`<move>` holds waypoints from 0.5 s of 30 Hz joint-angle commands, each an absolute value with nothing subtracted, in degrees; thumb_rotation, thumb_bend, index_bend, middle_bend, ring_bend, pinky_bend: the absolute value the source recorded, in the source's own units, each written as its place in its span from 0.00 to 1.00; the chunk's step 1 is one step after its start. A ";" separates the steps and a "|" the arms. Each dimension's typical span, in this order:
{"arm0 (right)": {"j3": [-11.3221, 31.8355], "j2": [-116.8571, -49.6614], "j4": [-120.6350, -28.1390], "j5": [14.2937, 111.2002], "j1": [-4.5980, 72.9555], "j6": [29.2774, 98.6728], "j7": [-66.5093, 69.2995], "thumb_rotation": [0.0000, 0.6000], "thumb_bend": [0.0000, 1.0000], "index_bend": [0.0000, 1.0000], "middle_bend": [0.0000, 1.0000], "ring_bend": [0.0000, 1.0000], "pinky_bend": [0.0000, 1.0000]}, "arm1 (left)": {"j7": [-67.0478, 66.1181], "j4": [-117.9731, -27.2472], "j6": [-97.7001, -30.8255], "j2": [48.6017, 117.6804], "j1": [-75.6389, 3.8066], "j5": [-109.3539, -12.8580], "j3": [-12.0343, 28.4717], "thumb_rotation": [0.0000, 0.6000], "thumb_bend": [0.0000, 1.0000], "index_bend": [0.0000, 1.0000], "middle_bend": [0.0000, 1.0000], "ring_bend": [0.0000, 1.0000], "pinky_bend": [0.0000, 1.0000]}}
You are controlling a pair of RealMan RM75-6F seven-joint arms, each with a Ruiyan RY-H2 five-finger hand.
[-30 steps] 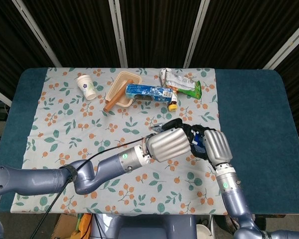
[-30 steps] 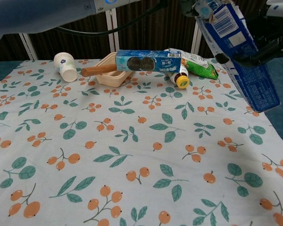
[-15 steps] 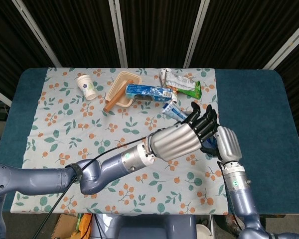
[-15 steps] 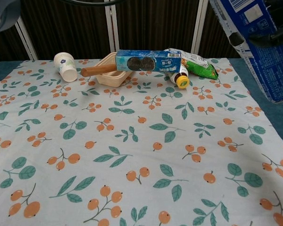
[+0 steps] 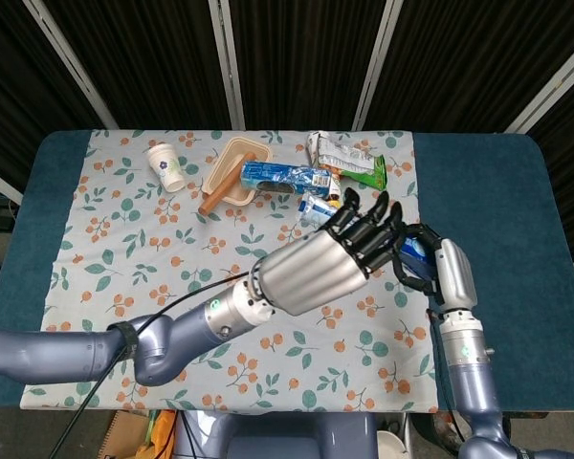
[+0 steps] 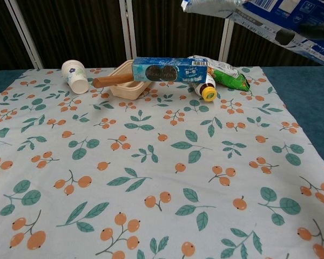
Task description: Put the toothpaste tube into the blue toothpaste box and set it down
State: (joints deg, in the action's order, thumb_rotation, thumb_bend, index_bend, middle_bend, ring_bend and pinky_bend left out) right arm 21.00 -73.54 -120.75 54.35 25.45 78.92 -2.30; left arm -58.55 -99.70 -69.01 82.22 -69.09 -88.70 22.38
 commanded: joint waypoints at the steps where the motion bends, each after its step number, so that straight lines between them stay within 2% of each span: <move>1: 21.86 -73.42 -120.35 53.83 24.16 79.05 0.98 1.00 0.47 0.42 0.47 0.43 0.43 | -55.92 -103.56 -72.85 78.11 -63.66 -90.34 18.85 1.00 0.01 0.23 0.22 0.21 0.35; 7: 23.13 -73.27 -120.80 52.91 22.54 78.60 6.58 1.00 0.47 0.42 0.47 0.43 0.43 | -51.15 -105.36 -78.87 72.43 -55.10 -94.10 12.66 1.00 0.01 0.23 0.22 0.21 0.35; 15: 25.72 -73.09 -121.10 53.99 20.39 79.23 14.64 1.00 0.47 0.42 0.47 0.43 0.43 | -44.57 -103.58 -87.68 67.80 -44.27 -96.17 6.37 1.00 0.01 0.23 0.22 0.21 0.35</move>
